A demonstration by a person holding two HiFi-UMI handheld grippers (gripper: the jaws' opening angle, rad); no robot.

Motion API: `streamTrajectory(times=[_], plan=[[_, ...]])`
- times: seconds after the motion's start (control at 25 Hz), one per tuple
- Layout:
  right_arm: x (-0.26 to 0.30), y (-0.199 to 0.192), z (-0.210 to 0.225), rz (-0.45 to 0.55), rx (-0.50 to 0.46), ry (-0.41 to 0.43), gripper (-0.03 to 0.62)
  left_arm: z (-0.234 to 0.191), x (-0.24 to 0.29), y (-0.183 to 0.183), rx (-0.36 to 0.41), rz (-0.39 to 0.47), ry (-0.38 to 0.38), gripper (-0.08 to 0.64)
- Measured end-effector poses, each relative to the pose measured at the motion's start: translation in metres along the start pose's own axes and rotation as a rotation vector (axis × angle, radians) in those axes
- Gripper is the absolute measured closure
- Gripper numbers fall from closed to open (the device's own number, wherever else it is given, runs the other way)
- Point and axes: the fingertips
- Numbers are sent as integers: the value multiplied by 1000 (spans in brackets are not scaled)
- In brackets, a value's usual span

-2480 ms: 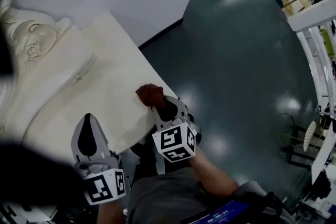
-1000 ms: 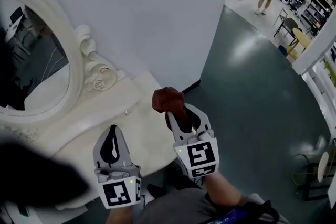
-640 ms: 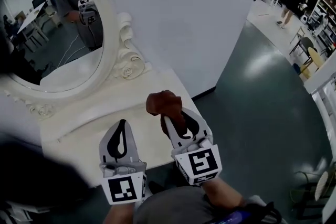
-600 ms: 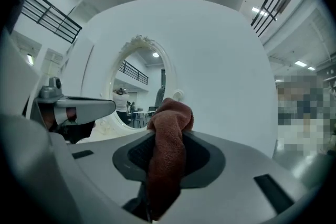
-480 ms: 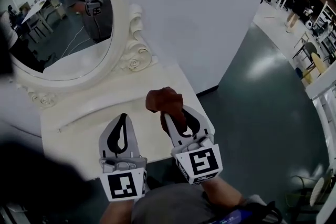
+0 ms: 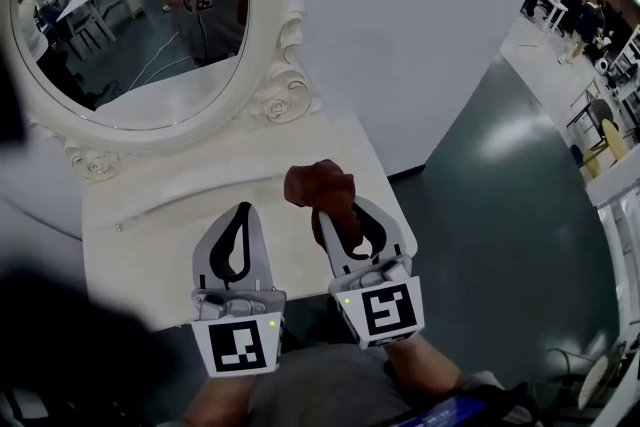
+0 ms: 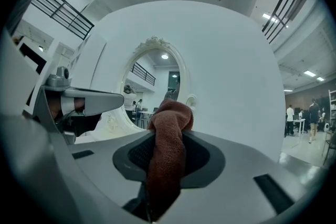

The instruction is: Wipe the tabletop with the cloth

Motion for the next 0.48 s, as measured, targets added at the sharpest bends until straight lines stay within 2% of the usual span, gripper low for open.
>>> streamTrajectory(times=[0.48], plan=[[3, 2, -6, 7, -21, 13, 489, -2, 0, 1, 3, 10, -1, 549]])
Point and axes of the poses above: the fingertips, and each gripper's own axes: x forward along the fingers, z to its right, y out of its top, and after that the axes turned 6 degrees about -z, right-handed
